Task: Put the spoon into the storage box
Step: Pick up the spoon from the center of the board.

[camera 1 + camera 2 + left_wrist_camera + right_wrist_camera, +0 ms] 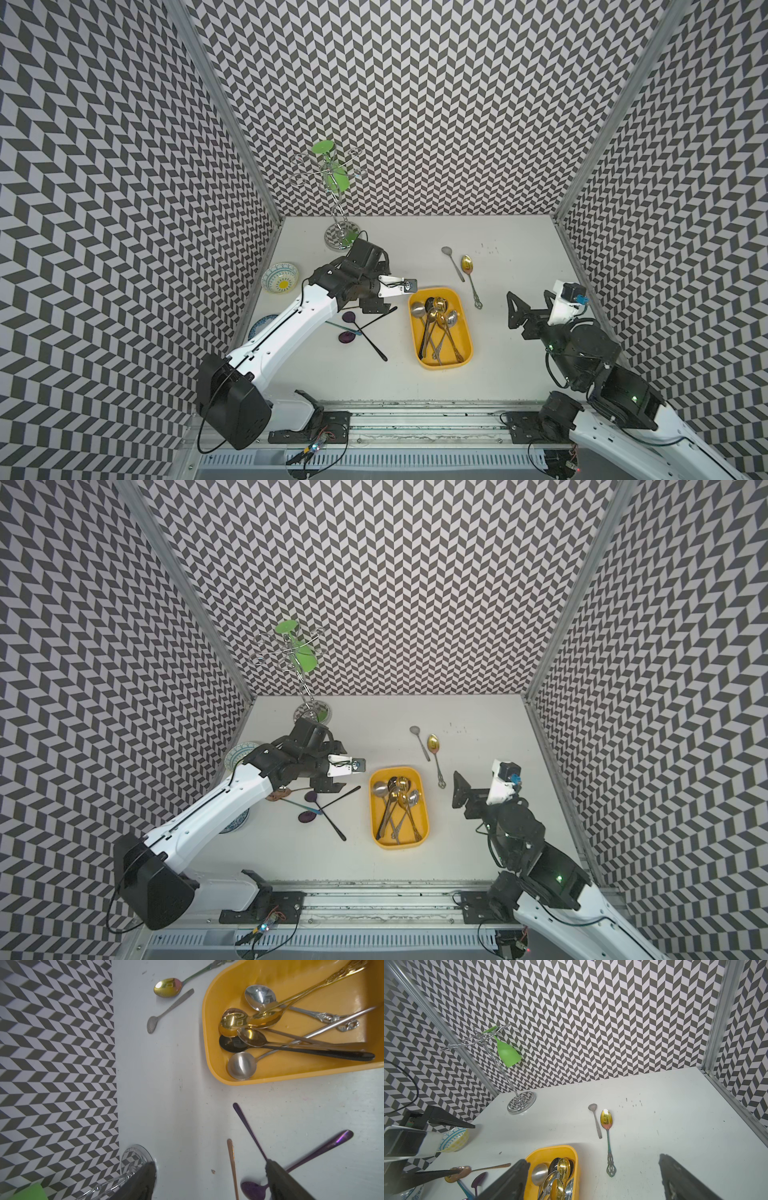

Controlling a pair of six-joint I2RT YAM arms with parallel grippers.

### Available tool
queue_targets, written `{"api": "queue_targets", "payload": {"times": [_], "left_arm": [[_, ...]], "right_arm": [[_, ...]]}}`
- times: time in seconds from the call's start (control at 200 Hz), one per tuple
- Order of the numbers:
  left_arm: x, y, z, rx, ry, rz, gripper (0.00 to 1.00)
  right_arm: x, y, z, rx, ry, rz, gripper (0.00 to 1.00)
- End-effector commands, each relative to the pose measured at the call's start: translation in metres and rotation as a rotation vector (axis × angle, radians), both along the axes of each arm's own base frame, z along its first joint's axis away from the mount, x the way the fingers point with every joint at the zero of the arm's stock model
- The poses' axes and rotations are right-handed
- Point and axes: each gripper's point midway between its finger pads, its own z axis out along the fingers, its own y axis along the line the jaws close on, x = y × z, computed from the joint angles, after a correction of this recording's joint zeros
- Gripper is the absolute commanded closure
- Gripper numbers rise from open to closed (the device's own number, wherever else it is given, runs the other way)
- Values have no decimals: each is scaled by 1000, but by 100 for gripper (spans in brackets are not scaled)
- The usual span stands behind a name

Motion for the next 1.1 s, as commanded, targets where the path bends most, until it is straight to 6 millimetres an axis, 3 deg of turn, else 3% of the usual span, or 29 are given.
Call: {"api": "queue_targets", "payload": {"times": [0.0,0.541,0.781,1.097], "left_arm": [[1,22,-4,22,24,23,14],[19,97,-38,129,135,107,21],[15,125,-75,217,248,129,35],[24,152,-106,238,343,184,36]], "right_arm": [[2,4,3,13,-13,4,1],[2,2,4,16,-19,-3,1],[2,2,5,18,-21,-2,1],[1,4,4,13,-16,9,1]]}}
